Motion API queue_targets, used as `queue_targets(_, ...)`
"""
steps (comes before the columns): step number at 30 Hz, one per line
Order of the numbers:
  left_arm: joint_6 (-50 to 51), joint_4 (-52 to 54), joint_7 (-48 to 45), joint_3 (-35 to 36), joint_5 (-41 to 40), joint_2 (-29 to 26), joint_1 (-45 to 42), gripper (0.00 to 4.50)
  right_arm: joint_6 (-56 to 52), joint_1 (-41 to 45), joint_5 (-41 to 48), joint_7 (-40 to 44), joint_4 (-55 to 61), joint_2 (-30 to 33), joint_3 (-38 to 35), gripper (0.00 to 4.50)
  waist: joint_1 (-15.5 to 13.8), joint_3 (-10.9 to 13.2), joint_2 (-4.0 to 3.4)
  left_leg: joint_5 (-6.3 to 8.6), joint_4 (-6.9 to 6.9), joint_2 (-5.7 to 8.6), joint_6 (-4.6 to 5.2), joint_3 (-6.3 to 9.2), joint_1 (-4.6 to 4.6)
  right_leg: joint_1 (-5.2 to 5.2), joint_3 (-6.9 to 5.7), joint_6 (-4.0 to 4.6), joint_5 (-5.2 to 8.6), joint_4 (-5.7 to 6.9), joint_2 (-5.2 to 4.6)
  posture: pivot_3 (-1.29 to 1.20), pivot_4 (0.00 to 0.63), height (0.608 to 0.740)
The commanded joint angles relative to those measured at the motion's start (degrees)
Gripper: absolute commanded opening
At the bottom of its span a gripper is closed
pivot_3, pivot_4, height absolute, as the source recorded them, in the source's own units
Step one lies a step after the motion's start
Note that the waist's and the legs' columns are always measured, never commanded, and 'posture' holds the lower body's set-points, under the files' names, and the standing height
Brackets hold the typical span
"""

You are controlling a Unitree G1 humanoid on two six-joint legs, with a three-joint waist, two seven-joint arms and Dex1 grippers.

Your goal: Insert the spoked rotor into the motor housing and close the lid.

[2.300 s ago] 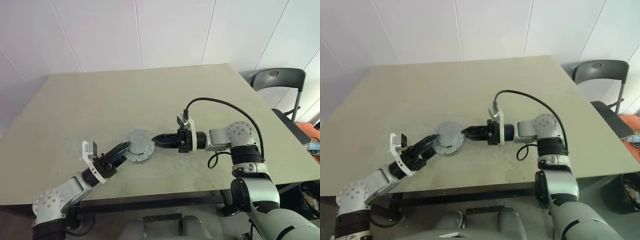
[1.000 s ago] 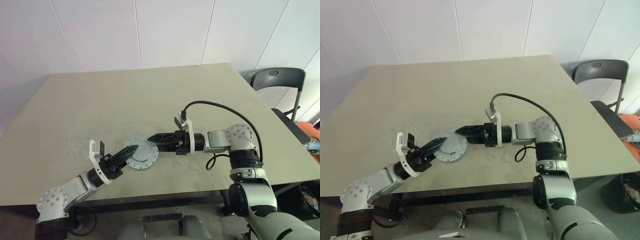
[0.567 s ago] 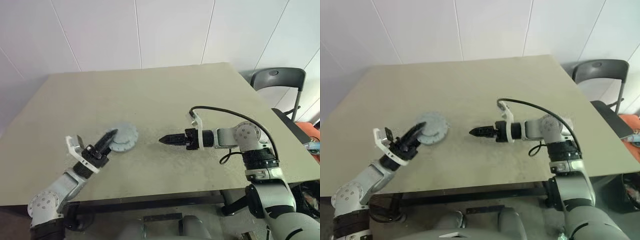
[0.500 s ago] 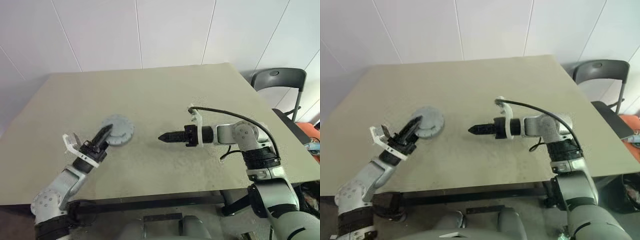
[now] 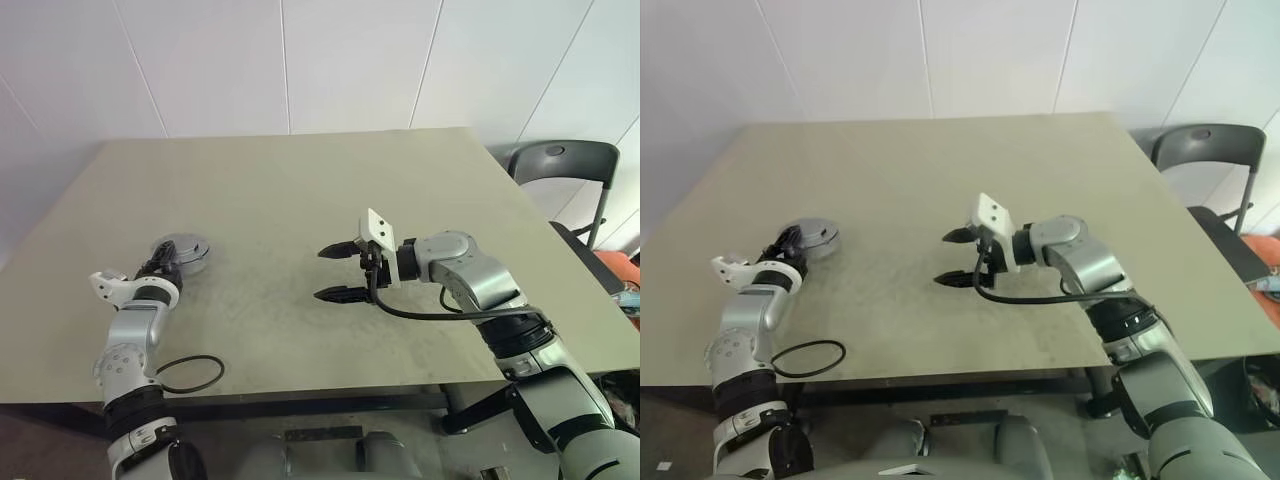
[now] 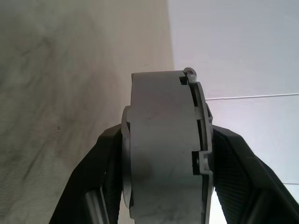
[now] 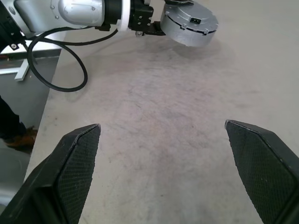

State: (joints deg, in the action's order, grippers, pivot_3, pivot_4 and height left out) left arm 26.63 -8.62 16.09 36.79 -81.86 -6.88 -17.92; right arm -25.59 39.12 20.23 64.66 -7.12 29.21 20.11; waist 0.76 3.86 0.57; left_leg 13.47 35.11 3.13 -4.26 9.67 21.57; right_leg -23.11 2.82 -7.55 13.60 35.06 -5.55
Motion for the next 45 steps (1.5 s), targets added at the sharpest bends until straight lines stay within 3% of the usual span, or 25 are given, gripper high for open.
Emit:
queue_targets(1, -1.83, 3.13, 1.42, 1.47, -1.18, 0.48, -2.17, 2.28, 0.92, -0.06, -0.67, 0.76, 0.31, -0.46, -1.49, 4.5, -0.12, 0.0, 0.0, 0.0, 0.01, 0.0, 0.0, 0.0, -0.01, 0.02, 0.0, 0.0, 0.0, 0.01, 0.0, 0.0, 0.0, 0.74)
queue_targets(10, -2.14, 4.18, 6.32, 1.51, 0.97, 1.67, -0.75, 2.28, -0.85, 0.61, -0.68, 0.06, -0.31, -2.21, -3.45, 4.5, -0.13, -0.01, 0.06, 0.0, 0.02, 0.0, 0.0, 0.0, -0.03, 0.05, 0.0, 0.01, 0.0, 0.01, 0.0, 0.0, 0.0, 0.74)
queue_targets(16, -0.52, 7.13, 11.59, 0.78, -0.05, 2.89, 0.72, 4.32, -0.26, 0.3, -2.28, 0.07, -0.94, -2.23, -2.99, 4.5, -0.09, -0.02, 0.07, 0.0, 0.03, 0.0, 0.0, 0.0, -0.08, 0.09, 0.0, 0.01, 0.0, 0.02, 0.0, 0.0, 0.0, 0.74)
queue_targets(17, -0.25, 8.08, 13.1, 0.58, -0.6, 3.45, 1.06, 4.48, 0.05, 0.18, -2.61, -0.03, -0.99, -2.2, -2.91, 4.5, -0.08, -0.02, 0.07, 0.0, 0.03, 0.0, 0.0, 0.0, -0.09, 0.11, 0.0, 0.01, 0.0, 0.01, 0.0, 0.0, 0.0, 0.74)
queue_targets(26, 2.51, 18.33, 34.05, -4.97, 4.35, 5.36, 6.53, 4.48, 0.68, 0.09, -3.74, 0.79, -1.46, -2.15, -2.86, 4.5, -0.05, -0.04, 0.05, 0.01, 0.04, 0.01, -0.01, -0.01, -0.26, 0.32, 0.01, 0.13, 0.07, -0.01, 0.0, 0.0, 0.0, 0.74)
queue_targets(29, 8.51, 20.45, 43.98, -8.42, 0.6, 3.86, 8.16, 4.48, 0.85, 0.14, -3.93, 1.0, -1.87, -2.35, -2.87, 4.5, -0.03, -0.09, -0.02, 0.01, 0.04, 0.01, -0.01, -0.01, -0.3, 0.33, 0.01, 0.18, 0.11, 0.0, 0.0, 0.0, 0.0, 0.74)
queue_targets(31, 10.39, 23.14, 44.0, -10.7, 1.67, 2.4, 8.98, 4.48, 1.17, 0.1, -4.09, 0.97, -2.12, -2.52, -2.87, 4.5, -0.02, -0.11, -0.06, 0.01, 0.04, 0.01, -0.01, -0.01, -0.35, 0.37, 0.02, 0.15, 0.12, 0.02, 0.0, 0.0, 0.0, 0.74)
queue_targets(36, 19.06, 26.72, 38.59, -17.97, 4.47, -6.55, 9.55, 4.48, 2.39, -0.25, -5.09, -0.55, -3.14, -2.94, -3.39, 4.5, -0.07, -0.12, -0.07, 0.01, 0.05, 0.01, -0.01, -0.02, -0.4, 0.4, 0.01, 0.14, 0.15, 0.06, 0.01, 0.0, 0.0, 0.74)
queue_targets(41, 24.4, 28.97, 19.32, -29.66, 19.39, -21.42, 10.16, 4.48, 5.1, -1.88, -5.95, -2.29, -5.3, -2.8, -5.39, 4.5, 0.01, -0.1, -0.11, 0.0, 0.04, 0.02, -0.02, -0.03, -0.34, 0.31, 0.01, 0.23, 0.12, 0.13, 0.03, 0.0, 0.0, 0.74)
queue_targets(45, 18.86, 31.68, -0.8, -45.86, 40.72, -37.92, 10.02, 4.48, 6.45, -3.43, -5.53, -2.51, -8.37, -2.22, -7.74, 4.5, -0.03, -0.05, -0.19, 0.0, 0.01, 0.01, -0.03, -0.05, -0.24, 0.17, 0.0, 0.25, 0.12, 0.14, 0.03, 0.0, 0.0, 0.74)
